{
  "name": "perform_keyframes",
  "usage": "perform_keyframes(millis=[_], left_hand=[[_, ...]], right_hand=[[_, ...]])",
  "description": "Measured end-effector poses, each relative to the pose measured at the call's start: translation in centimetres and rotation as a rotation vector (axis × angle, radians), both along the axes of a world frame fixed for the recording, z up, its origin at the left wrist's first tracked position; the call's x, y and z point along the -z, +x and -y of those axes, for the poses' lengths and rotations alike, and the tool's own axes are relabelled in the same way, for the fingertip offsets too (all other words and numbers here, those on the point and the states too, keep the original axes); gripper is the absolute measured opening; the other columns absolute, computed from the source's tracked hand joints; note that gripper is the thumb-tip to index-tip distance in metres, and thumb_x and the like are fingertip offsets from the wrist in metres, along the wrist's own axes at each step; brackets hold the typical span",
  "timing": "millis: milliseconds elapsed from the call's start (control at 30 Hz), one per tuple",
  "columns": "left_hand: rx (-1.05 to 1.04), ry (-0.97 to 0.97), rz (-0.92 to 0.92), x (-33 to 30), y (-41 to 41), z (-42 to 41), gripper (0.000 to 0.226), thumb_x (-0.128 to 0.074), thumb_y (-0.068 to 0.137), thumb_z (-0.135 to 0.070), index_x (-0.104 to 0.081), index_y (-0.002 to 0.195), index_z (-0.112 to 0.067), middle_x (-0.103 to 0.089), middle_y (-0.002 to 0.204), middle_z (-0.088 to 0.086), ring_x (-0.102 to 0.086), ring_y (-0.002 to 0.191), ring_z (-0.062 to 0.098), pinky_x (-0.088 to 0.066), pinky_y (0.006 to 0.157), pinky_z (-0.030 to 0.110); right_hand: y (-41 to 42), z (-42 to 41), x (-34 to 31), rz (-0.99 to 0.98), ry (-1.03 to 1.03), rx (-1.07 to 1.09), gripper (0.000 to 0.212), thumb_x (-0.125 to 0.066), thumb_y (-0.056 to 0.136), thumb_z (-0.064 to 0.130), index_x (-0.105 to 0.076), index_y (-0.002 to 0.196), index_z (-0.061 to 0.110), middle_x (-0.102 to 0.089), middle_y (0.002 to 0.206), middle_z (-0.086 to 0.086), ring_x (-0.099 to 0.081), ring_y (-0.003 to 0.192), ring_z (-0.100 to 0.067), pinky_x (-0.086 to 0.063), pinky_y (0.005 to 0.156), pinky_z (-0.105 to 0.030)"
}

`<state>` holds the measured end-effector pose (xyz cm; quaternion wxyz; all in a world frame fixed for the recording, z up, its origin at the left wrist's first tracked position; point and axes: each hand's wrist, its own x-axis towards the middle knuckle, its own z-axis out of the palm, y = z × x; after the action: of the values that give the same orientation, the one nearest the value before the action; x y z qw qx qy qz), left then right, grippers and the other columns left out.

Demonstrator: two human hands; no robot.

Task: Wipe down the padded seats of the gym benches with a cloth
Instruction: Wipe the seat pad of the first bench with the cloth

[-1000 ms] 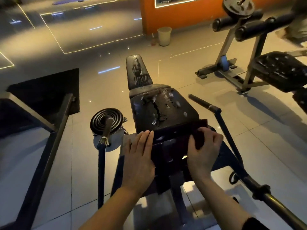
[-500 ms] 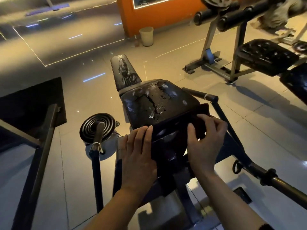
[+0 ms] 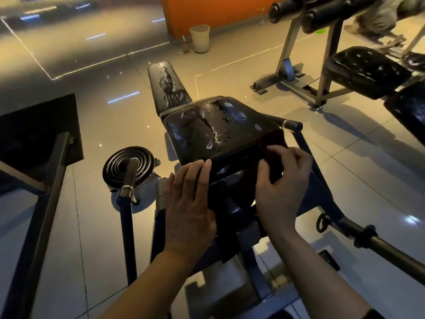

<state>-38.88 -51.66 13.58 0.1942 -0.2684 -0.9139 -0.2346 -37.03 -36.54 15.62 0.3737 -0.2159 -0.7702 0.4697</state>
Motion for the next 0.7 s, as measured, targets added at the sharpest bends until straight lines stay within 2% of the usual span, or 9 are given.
perform_keyframes(millis=[67, 167, 233, 333, 400, 467, 533, 600, 700], left_hand=[[0.006, 0.004, 0.011, -0.1, 0.1, 0.2, 0.099, -0.066, 0.057, 0.002, -0.028, 0.146, -0.014, -0.032, 0.146, 0.007, -0.026, 0.138, 0.027, -0.035, 0.105, 0.057], [0.037, 0.036, 0.024, -0.4, 0.2, 0.7, 0.082, -0.06, 0.069, -0.005, -0.032, 0.145, -0.011, -0.033, 0.147, 0.006, -0.027, 0.139, 0.024, -0.035, 0.109, 0.054], [0.062, 0.05, 0.026, -0.3, 0.1, 1.1, 0.068, -0.05, 0.08, -0.014, -0.032, 0.145, -0.009, -0.032, 0.149, 0.006, -0.026, 0.142, 0.021, -0.034, 0.111, 0.05], [0.093, 0.085, 0.054, 0.1, 0.0, 1.8, 0.064, -0.044, 0.086, -0.021, -0.029, 0.146, -0.009, -0.029, 0.152, 0.008, -0.025, 0.143, 0.022, -0.037, 0.109, 0.053], [0.082, 0.123, 0.097, 0.3, 0.0, 2.5, 0.066, -0.042, 0.085, -0.022, -0.025, 0.148, -0.012, -0.023, 0.155, 0.004, -0.026, 0.143, 0.024, -0.041, 0.105, 0.054], [0.059, 0.136, 0.114, 0.4, -0.3, 3.4, 0.072, -0.048, 0.082, -0.013, -0.022, 0.15, -0.017, -0.02, 0.156, 0.001, -0.027, 0.142, 0.022, -0.044, 0.103, 0.053], [0.063, 0.118, 0.124, 0.4, -0.7, 4.1, 0.087, -0.059, 0.076, 0.004, -0.021, 0.15, -0.021, -0.018, 0.157, -0.002, -0.022, 0.142, 0.017, -0.037, 0.11, 0.046], [0.069, 0.103, 0.127, 0.3, -0.9, 4.6, 0.093, -0.061, 0.073, 0.012, -0.021, 0.15, -0.022, -0.018, 0.156, -0.006, -0.02, 0.142, 0.014, -0.025, 0.112, 0.033], [0.076, 0.111, 0.147, 0.0, -0.9, 5.0, 0.081, -0.054, 0.077, -0.001, -0.023, 0.15, -0.021, -0.024, 0.154, -0.004, -0.024, 0.139, 0.012, -0.024, 0.107, 0.019]], right_hand=[[-0.7, 0.2, -0.2, 0.023, -0.013, 0.021, 0.024, -0.065, 0.087, 0.007, -0.063, 0.11, 0.015, -0.047, 0.124, -0.004, -0.048, 0.111, -0.009, -0.046, 0.09, -0.013], [-0.7, 2.7, 0.5, 0.042, 0.063, 0.015, 0.025, -0.069, 0.083, 0.005, -0.064, 0.105, 0.014, -0.045, 0.118, 0.004, -0.04, 0.098, 0.008, -0.035, 0.082, 0.004], [-0.2, 4.6, 1.4, 0.053, 0.139, -0.1, 0.024, -0.071, 0.081, 0.004, -0.064, 0.103, 0.014, -0.046, 0.117, 0.005, -0.039, 0.096, 0.012, -0.034, 0.084, 0.003], [0.7, 5.1, 1.9, 0.028, 0.227, -0.262, 0.024, -0.069, 0.081, 0.004, -0.065, 0.102, 0.013, -0.043, 0.114, 0.01, -0.04, 0.101, 0.017, -0.036, 0.086, 0.001], [0.9, 4.1, 1.4, 0.002, 0.197, -0.219, 0.027, -0.068, 0.081, 0.003, -0.064, 0.106, 0.013, -0.042, 0.116, 0.01, -0.042, 0.102, 0.014, -0.04, 0.085, -0.002], [0.6, 3.0, 0.8, -0.034, 0.136, -0.078, 0.029, -0.067, 0.083, 0.002, -0.062, 0.111, 0.012, -0.04, 0.117, 0.006, -0.042, 0.103, 0.013, -0.039, 0.083, -0.001], [-0.1, 3.0, 0.5, -0.035, 0.1, 0.012, 0.028, -0.066, 0.085, 0.003, -0.061, 0.111, 0.011, -0.04, 0.117, 0.004, -0.043, 0.098, 0.009, -0.036, 0.082, 0.003], [-0.5, 4.5, 0.8, -0.011, 0.119, -0.001, 0.027, -0.068, 0.084, 0.004, -0.061, 0.109, 0.012, -0.043, 0.116, 0.001, -0.042, 0.094, 0.006, -0.035, 0.082, 0.004], [-0.3, 7.5, 1.8, -0.04, 0.218, -0.125, 0.03, -0.071, 0.082, 0.009, -0.057, 0.107, 0.016, -0.044, 0.119, -0.002, -0.038, 0.1, 0.006, -0.04, 0.074, 0.001]])
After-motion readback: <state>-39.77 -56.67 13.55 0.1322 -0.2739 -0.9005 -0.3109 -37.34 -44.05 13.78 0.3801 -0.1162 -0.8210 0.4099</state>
